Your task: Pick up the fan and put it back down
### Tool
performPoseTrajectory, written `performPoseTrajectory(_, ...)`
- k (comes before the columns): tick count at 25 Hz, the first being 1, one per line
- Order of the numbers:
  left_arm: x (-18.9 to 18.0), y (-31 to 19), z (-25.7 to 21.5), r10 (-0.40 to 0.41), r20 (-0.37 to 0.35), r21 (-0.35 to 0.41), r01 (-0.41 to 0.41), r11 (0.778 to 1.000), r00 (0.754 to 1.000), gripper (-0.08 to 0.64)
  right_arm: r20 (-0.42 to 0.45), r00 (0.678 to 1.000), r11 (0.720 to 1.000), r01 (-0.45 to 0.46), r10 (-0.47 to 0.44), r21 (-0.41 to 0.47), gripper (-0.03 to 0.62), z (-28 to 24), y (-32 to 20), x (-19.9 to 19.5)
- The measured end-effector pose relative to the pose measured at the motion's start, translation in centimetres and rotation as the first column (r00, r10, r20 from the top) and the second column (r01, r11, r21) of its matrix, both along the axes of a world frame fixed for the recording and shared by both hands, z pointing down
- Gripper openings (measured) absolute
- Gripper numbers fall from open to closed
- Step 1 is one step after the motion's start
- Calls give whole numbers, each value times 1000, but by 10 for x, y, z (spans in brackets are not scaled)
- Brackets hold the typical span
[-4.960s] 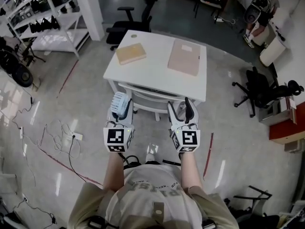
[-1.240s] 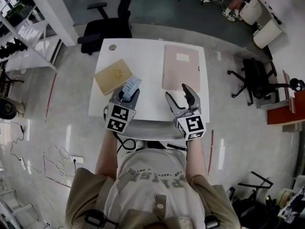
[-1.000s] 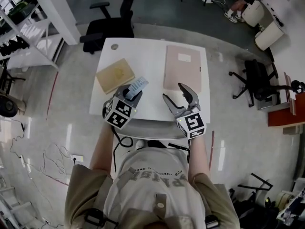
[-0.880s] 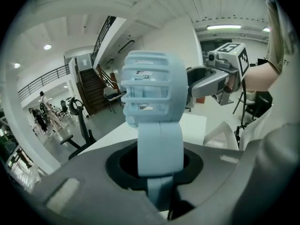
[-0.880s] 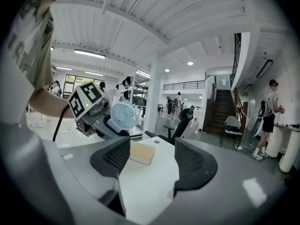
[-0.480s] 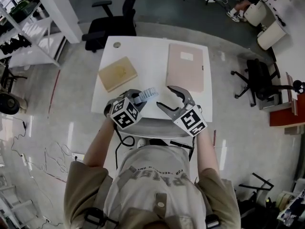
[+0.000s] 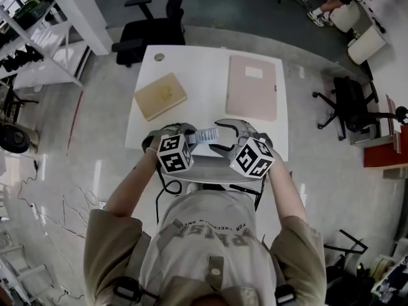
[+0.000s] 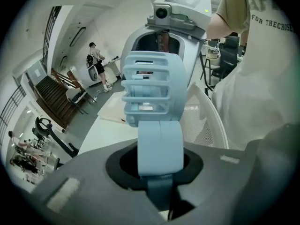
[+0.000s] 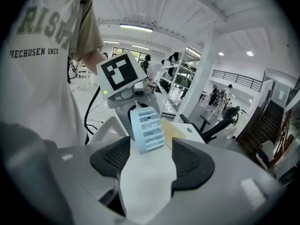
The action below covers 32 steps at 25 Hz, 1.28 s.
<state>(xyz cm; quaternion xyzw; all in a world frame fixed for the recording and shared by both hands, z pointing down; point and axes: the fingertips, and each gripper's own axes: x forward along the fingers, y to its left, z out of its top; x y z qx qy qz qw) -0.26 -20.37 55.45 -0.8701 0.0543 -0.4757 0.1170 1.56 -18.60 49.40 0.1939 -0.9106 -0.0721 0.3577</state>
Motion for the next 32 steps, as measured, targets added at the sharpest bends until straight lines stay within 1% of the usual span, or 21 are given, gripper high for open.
performPoseTrajectory(3, -2, 5, 7, 48, 49, 2, -48, 999, 998, 91, -30, 999, 999, 37, -37, -15, 275, 7, 2, -4)
performPoseTrajectory(6, -3, 8, 14, 74, 80, -4, -74, 997, 994, 91, -54, 995, 996, 81, -83, -27, 268, 13, 4, -10)
performPoseTrajectory(11, -8, 1, 20, 89, 120, 6, -90, 996, 989, 92, -104, 985, 991, 135, -137, -22, 218, 22, 5, -17)
performPoseTrajectory(13, -10, 0, 22, 92, 132, 1, -93, 996, 987, 92, -104, 984, 990, 140, -141, -19, 186, 25, 6, -17)
performPoseTrajectory(15, -10, 1, 25, 100, 139, -15, -99, 995, 985, 92, -96, 985, 990, 138, -141, -30, 184, 26, 7, -18)
performPoseTrajectory(18, -10, 7, 28, 115, 135, -59, -108, 992, 984, 92, -72, 988, 988, 128, -134, -82, 183, 27, 10, -18)
performPoseTrajectory(21, -9, 9, 29, 123, 124, -71, -115, 991, 985, 92, -60, 991, 988, 114, -121, -106, 181, 28, 11, -17)
performPoseTrajectory(23, -8, 6, 28, 121, 120, -44, -117, 992, 985, 92, -40, 994, 989, 96, -101, -111, 179, 25, 9, -17)
performPoseTrajectory(26, -6, -3, 23, 112, 111, 28, -115, 993, 988, 87, 21, 998, 990, 56, -53, -133, 178, 19, 1, -17)
performPoseTrajectory(28, -6, -8, 20, 105, 100, 51, -110, 993, 989, 89, 54, 998, 989, 36, -29, -146, 178, 15, -3, -18)
performPoseTrajectory(30, -5, -11, 16, 94, 89, 78, -101, 992, 992, 100, 80, 997, 987, 29, -16, -160, 177, 12, -4, -18)
performPoseTrajectory(32, -3, -15, 13, 88, 76, 127, -97, 987, 993, 121, 105, 994, 982, 18, 2, -189, 176, 11, -5, -16)
